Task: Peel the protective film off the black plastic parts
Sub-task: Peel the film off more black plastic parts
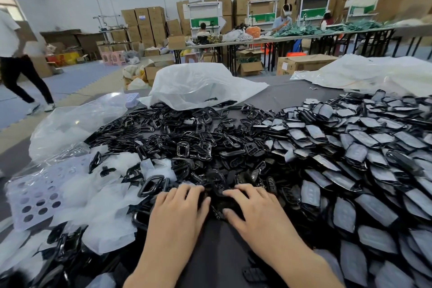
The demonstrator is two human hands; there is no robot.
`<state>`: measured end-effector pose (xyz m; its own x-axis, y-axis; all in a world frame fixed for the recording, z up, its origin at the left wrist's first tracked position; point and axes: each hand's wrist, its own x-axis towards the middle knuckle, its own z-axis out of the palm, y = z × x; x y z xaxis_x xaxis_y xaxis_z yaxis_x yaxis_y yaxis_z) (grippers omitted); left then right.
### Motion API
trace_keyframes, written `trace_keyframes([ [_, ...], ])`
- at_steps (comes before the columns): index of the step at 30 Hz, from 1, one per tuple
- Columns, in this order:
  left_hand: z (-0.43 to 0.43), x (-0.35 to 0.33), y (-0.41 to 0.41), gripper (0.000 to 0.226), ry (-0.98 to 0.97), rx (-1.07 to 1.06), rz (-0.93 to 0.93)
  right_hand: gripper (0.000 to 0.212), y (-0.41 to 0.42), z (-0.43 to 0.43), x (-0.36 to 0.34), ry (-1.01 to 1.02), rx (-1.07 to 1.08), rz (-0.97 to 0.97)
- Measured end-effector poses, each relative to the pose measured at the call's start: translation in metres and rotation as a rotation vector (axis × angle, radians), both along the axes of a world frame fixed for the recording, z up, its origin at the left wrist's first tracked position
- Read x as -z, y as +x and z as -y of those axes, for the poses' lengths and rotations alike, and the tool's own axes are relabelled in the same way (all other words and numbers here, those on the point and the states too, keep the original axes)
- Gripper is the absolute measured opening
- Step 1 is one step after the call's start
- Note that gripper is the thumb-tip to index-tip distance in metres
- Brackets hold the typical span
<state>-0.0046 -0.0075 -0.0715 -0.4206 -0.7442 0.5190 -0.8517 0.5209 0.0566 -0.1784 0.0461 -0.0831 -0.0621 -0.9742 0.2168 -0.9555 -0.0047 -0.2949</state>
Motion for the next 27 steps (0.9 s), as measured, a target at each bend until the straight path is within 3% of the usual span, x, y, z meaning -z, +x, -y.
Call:
trace_keyframes([
  [5, 0.002, -0.009, 0.009, 0.044, 0.228, -0.024, -0.438, 0.022, 0.001, 0.000, -0.002, -0.157, 0.046, 0.053],
  [8, 0.000, -0.012, 0.012, 0.037, 0.271, 0.029, -0.675, 0.008, 0.000, -0.002, -0.005, -0.218, 0.071, 0.111],
  [12, -0.001, -0.014, 0.011, 0.025, 0.266, 0.051, -0.798, 0.017, 0.002, -0.005, -0.010, -0.213, 0.108, 0.253],
  [17, -0.004, -0.012, 0.009, 0.028, 0.324, 0.100, -0.838, 0.020, -0.003, -0.006, -0.017, -0.228, 0.163, 0.603],
  [22, -0.008, -0.010, 0.004, 0.022, 0.294, 0.199, -0.726, 0.019, -0.008, -0.005, -0.025, -0.267, 0.148, 1.007],
  [27, -0.013, -0.008, -0.001, 0.027, 0.242, 0.286, -0.537, 0.023, -0.011, -0.001, -0.026, -0.254, 0.140, 1.204],
])
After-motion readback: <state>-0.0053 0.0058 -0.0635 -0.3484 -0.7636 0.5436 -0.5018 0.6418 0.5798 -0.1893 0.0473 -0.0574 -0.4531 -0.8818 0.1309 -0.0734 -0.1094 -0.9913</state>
